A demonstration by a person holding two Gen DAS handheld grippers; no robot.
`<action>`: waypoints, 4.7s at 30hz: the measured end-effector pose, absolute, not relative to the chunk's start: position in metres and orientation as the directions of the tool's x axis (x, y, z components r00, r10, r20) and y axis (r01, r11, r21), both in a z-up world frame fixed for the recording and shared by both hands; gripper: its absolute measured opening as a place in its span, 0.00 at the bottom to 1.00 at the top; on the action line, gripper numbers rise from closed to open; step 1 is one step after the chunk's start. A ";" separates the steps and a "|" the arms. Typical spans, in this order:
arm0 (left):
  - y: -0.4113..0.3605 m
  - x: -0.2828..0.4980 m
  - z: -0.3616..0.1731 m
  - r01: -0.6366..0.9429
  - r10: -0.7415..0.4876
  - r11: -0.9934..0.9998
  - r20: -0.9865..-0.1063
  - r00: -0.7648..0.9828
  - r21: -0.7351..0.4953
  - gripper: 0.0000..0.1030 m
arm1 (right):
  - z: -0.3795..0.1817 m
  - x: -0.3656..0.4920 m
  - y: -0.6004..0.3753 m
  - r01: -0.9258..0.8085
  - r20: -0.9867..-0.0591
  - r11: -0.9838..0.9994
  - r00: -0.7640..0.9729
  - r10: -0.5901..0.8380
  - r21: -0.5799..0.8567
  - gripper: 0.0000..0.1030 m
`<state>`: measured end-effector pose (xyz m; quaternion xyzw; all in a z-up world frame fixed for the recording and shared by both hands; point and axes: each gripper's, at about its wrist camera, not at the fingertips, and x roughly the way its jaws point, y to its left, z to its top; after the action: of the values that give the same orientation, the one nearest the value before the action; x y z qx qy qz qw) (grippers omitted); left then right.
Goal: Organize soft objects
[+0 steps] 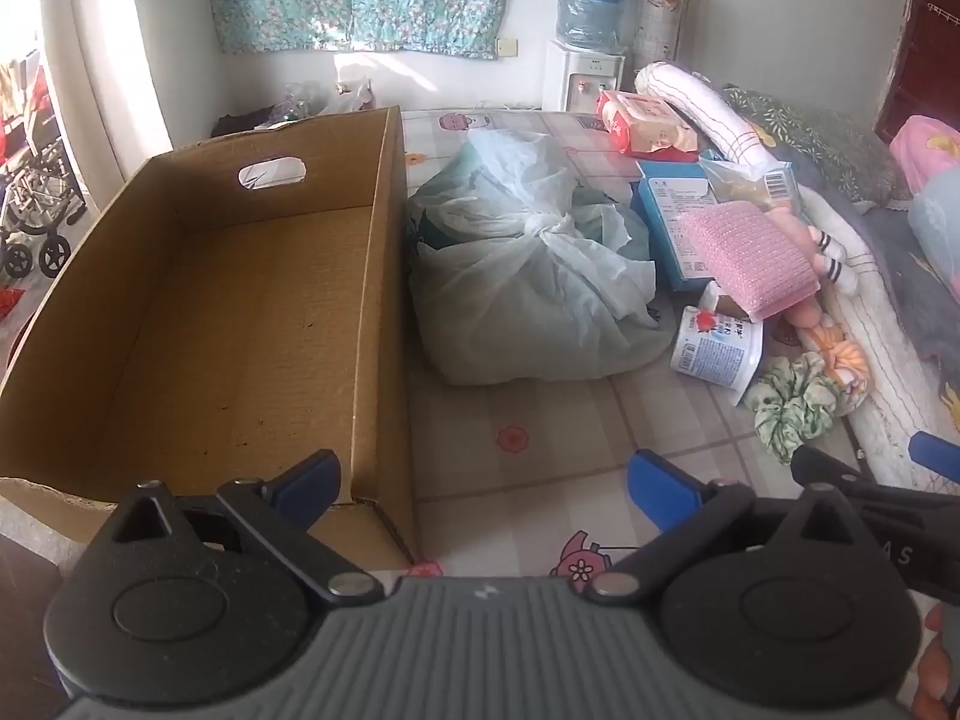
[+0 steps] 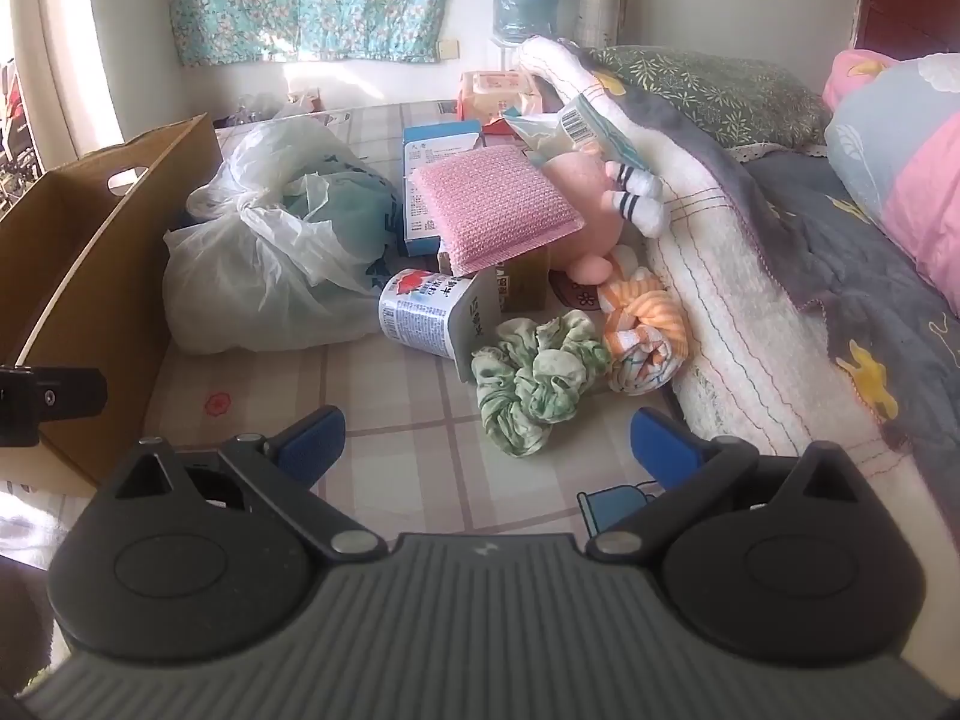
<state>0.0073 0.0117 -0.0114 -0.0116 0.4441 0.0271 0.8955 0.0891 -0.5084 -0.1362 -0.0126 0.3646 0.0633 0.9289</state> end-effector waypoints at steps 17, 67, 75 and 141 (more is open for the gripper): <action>0.011 0.006 -0.013 -0.051 0.042 0.999 -0.798 0.601 0.014 0.99 | -0.132 0.090 -0.504 -0.152 -0.677 0.988 0.725 0.125 0.019 0.99; 0.010 0.006 -0.014 -0.054 0.045 0.998 -0.803 0.595 0.015 0.99 | -0.135 0.097 -0.499 -0.167 -0.692 0.986 0.710 0.129 0.012 0.99; 0.010 0.007 -0.013 -0.044 0.044 0.999 -0.793 0.608 0.021 0.99 | -0.134 0.105 -0.514 -0.163 -0.675 0.986 0.723 0.149 0.043 0.99; -0.057 0.074 0.066 0.301 -0.339 0.940 -0.554 0.760 -0.162 0.57 | -0.035 0.205 -0.566 -0.422 -0.404 0.699 0.597 0.693 0.577 0.33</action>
<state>0.0739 -0.0566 0.0656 -0.0316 0.3011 -0.1707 0.9376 0.2047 -0.5656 -0.0346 0.2163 0.3134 0.3217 0.8669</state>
